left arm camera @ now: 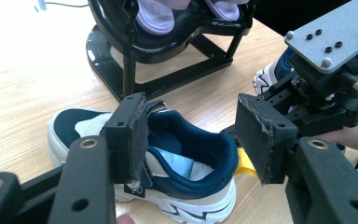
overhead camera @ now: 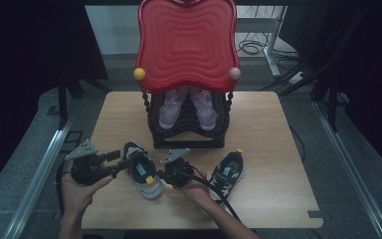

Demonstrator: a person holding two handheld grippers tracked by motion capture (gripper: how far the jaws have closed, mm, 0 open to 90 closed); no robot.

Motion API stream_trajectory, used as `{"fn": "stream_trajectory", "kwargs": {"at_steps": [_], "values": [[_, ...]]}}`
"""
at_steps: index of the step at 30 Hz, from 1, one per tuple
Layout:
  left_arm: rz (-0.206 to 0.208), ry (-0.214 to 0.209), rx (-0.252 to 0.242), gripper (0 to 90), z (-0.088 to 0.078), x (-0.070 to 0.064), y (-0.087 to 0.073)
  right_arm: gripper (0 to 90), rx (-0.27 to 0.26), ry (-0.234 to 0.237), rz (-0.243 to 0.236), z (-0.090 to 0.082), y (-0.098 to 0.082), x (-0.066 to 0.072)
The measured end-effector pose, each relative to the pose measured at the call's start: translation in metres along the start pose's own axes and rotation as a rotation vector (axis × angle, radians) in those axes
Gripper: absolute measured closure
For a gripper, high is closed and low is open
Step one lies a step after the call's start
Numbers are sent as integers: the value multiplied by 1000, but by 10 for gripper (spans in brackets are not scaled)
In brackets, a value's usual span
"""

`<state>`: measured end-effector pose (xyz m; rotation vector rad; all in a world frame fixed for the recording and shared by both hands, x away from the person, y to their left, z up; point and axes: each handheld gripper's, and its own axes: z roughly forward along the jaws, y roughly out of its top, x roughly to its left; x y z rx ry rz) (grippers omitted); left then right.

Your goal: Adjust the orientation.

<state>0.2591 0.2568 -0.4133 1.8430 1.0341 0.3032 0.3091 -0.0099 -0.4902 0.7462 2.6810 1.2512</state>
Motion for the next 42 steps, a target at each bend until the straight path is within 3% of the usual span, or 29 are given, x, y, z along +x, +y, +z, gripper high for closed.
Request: {"fn": "stream_trajectory", "kwargs": {"at_steps": [42], "values": [[-18,25,-35,440,-15,9,-1,897,-5,123,-43,36,20,37]]}}
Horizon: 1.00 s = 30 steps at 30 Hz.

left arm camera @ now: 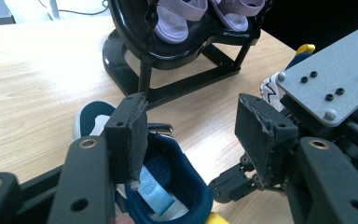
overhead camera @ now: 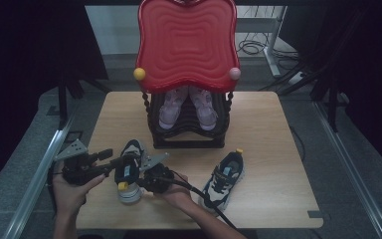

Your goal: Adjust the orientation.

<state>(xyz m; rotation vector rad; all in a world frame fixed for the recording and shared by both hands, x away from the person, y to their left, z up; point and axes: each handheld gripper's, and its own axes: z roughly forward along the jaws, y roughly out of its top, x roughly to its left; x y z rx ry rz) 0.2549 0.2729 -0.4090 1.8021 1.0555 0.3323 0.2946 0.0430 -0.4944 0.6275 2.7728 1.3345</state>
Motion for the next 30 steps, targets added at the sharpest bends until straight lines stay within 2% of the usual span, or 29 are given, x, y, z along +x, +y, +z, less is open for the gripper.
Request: {"fn": "stream_trajectory", "kwargs": {"at_steps": [6,13,15,30], "values": [[2,-1,4,440,1,-1,0,897,0,19,-26,11,7,7],[0,3,2,439,0,1,0,897,-11,32,-17,20,12,11],[-1,7,1,439,0,1,0,897,-13,35,-31,25,15,12],[-3,8,-4,438,-2,1,0,897,-19,60,-38,46,28,19]]}}
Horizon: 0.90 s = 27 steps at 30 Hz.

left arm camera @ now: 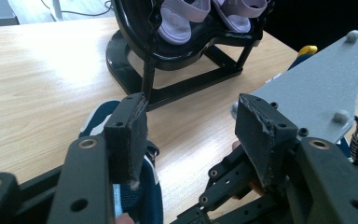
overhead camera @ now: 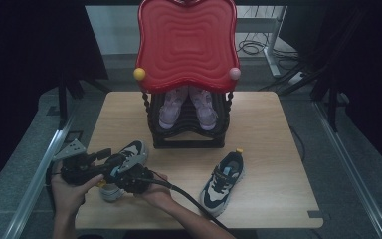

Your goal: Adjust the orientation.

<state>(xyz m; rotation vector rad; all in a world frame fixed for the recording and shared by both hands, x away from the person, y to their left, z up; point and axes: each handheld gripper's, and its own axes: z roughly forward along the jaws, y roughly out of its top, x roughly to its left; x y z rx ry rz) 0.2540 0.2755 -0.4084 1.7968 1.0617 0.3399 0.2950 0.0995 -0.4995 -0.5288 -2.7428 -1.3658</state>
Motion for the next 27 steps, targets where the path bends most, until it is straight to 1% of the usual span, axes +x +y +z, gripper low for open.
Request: {"fn": "stream_trajectory", "kwargs": {"at_steps": [1,3,4,6,9,13,14,16,18,19,20,21,24,25,27], "values": [[0,0,2,438,1,0,0,897,-3,7,6,1,1,0],[-1,3,-3,441,1,-1,0,897,-3,5,1,3,2,0],[-1,1,-4,440,1,-1,0,897,-7,9,9,5,3,0],[0,1,-4,437,0,-1,0,897,-7,10,11,5,3,0],[-1,4,-6,437,-1,0,0,897,-2,4,9,5,2,-1],[0,0,-2,436,0,0,0,897,-8,0,6,1,0,0],[-2,-1,-3,436,0,0,0,897,-8,-6,0,-3,-1,1],[-5,0,-4,436,-1,0,0,897,-7,-8,-4,-5,-2,1],[-3,1,-3,436,-1,1,0,897,-7,-15,0,-10,-5,1],[-4,0,-3,436,-1,1,0,897,-11,-18,-2,-14,-7,0],[-4,0,-1,435,0,1,0,897,-16,-24,2,-21,-9,-1],[-4,1,1,435,0,1,0,897,-21,-24,11,-23,-10,0],[-4,-1,2,435,1,1,-1,897,-24,-32,3,-31,-12,-1],[-4,-1,4,435,1,1,-1,897,-30,-37,2,-39,-16,-2],[-4,-1,5,435,1,1,-1,897,-32,-39,6,-41,-18,-2]]}}
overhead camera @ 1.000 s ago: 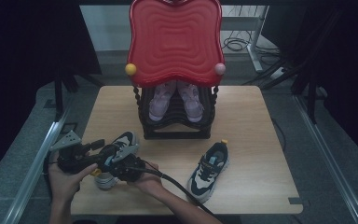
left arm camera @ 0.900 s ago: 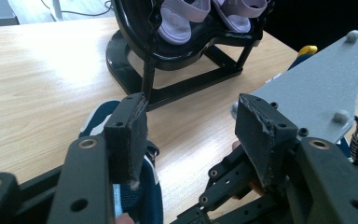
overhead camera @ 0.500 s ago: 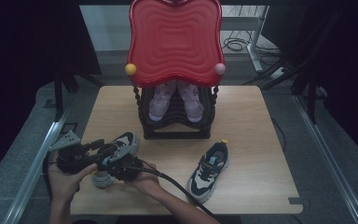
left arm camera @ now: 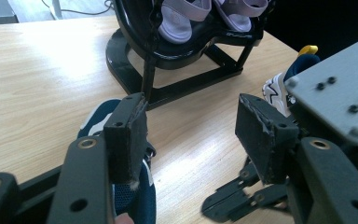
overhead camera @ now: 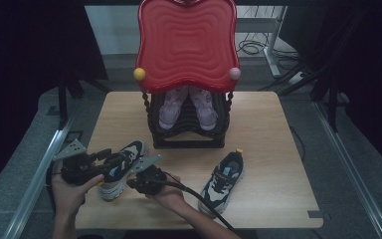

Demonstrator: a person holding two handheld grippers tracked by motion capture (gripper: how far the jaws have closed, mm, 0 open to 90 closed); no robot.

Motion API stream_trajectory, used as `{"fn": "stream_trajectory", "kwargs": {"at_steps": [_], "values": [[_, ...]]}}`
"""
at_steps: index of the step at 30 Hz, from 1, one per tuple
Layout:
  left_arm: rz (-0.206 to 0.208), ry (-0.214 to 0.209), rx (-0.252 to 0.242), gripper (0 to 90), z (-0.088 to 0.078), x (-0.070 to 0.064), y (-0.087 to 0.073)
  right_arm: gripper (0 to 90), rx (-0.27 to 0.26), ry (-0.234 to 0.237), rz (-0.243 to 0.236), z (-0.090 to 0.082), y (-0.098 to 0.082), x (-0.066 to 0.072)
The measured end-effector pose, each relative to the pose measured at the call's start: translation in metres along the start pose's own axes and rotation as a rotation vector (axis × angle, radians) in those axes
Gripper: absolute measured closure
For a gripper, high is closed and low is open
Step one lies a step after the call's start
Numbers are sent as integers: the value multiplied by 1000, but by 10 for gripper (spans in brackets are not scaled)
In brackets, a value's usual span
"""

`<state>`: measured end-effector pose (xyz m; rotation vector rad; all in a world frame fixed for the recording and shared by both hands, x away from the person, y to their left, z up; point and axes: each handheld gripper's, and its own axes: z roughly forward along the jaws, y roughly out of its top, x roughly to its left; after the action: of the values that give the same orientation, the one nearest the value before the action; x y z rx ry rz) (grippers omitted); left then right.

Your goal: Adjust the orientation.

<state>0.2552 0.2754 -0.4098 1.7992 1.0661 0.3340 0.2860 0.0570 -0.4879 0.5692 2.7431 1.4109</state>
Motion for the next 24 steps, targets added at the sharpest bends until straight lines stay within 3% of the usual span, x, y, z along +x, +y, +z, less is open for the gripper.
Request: {"fn": "stream_trajectory", "kwargs": {"at_steps": [9,18,24], "values": [[1,0,13,434,4,0,-1,897,-22,-40,31,-27,-20,-8],[-3,2,24,431,6,1,-2,897,-38,-82,28,-48,-34,-9],[-2,7,28,430,9,0,-2,897,-68,-113,45,-75,-48,-11]]}}
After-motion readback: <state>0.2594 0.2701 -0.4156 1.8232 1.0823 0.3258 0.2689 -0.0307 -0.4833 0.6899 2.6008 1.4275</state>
